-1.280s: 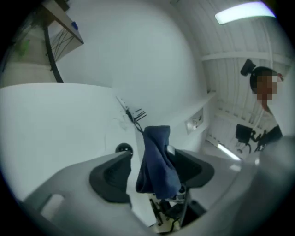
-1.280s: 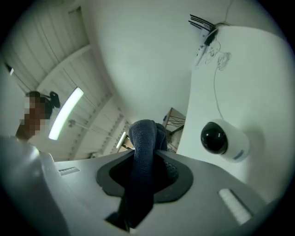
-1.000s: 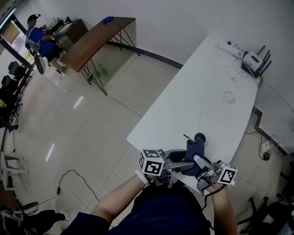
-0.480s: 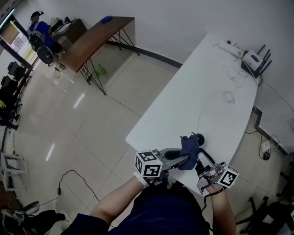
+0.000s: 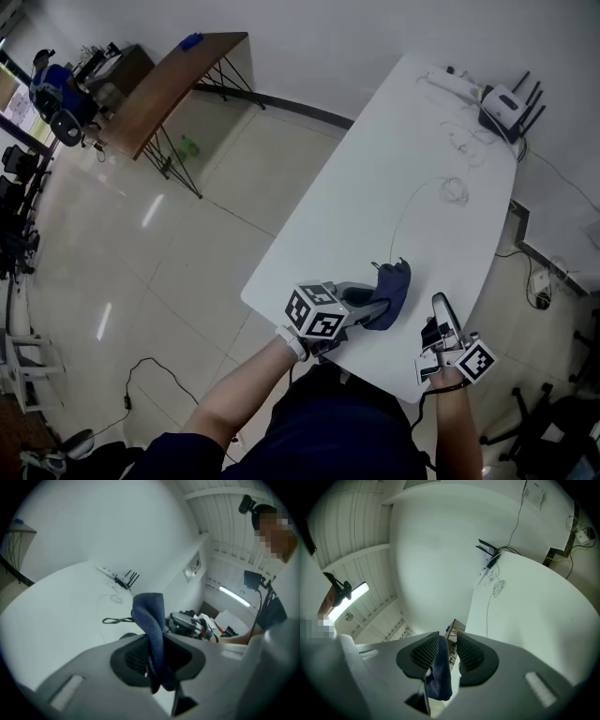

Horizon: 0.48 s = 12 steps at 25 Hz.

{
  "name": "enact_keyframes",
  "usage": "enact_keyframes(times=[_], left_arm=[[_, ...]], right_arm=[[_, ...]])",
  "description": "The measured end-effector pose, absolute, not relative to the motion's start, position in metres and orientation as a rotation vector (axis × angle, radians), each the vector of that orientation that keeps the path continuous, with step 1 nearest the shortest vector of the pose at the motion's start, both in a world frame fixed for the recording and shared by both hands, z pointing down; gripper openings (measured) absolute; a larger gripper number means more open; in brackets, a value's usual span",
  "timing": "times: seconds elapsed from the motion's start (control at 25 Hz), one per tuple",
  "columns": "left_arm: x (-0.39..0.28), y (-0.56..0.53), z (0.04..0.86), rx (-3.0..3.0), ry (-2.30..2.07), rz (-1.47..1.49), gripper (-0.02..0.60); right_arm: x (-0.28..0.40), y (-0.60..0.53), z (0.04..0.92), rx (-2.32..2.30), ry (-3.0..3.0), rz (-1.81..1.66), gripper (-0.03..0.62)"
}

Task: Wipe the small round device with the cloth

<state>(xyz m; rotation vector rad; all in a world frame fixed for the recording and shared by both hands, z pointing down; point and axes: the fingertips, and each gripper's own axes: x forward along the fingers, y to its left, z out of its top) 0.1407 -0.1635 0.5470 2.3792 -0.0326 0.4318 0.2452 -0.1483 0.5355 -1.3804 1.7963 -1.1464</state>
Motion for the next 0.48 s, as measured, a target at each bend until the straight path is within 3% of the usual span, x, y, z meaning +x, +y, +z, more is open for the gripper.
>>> enact_keyframes(times=[0.48], left_arm=[[0.132, -0.201, 0.591, 2.064, 0.128, 0.389, 0.074]], right_arm=[[0.261, -0.159, 0.561, -1.381, 1.65, -1.231, 0.118]])
